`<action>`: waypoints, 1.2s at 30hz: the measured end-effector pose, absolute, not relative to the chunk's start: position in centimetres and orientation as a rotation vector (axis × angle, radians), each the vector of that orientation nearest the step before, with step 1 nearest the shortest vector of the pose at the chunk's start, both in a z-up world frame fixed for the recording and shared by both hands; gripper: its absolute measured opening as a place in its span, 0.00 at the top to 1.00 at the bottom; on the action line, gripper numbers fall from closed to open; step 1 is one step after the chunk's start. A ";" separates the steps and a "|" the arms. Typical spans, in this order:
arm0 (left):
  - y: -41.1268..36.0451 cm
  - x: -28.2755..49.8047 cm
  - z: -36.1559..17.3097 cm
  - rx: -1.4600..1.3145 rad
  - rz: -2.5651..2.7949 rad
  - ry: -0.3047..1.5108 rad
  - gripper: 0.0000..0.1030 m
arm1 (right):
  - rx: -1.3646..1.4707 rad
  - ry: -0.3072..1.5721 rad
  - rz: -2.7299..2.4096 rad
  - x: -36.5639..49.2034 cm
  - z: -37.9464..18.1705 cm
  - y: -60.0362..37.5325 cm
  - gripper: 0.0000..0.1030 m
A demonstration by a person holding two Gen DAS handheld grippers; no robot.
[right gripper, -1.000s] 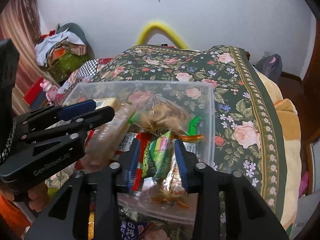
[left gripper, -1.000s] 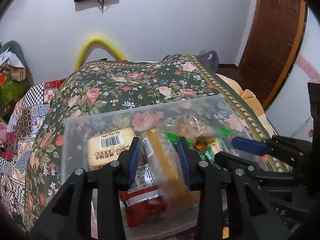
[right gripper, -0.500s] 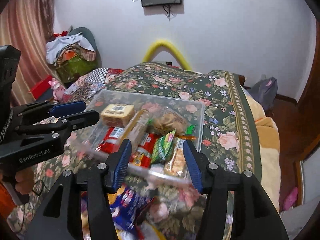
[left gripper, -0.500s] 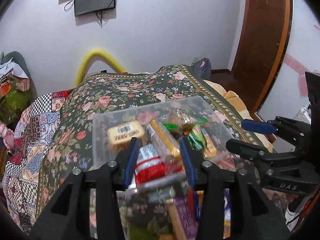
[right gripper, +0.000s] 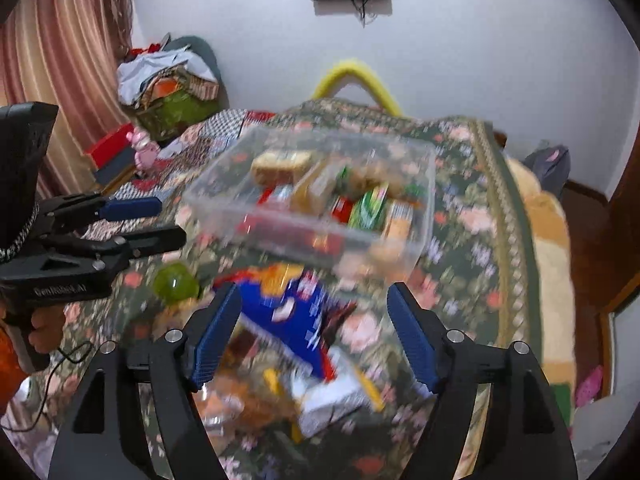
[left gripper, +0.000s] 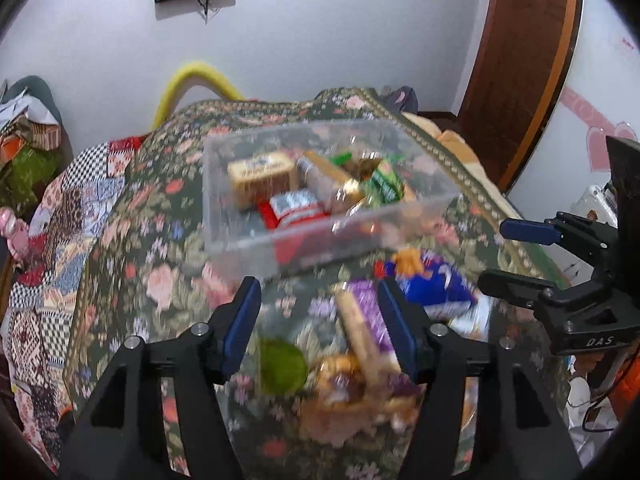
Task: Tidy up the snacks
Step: 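Grasp the green jelly cup with the left tool while the right tool grasps the blue chip bag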
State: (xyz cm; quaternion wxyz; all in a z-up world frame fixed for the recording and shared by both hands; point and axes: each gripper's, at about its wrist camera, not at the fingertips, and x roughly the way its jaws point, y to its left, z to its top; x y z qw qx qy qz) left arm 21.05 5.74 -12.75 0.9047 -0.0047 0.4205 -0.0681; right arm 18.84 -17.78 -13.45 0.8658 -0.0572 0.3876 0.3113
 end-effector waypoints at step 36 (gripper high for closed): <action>9.7 20.5 -21.4 -0.078 -0.029 0.932 0.59 | -0.205 0.868 0.597 21.3 -18.5 -14.1 0.54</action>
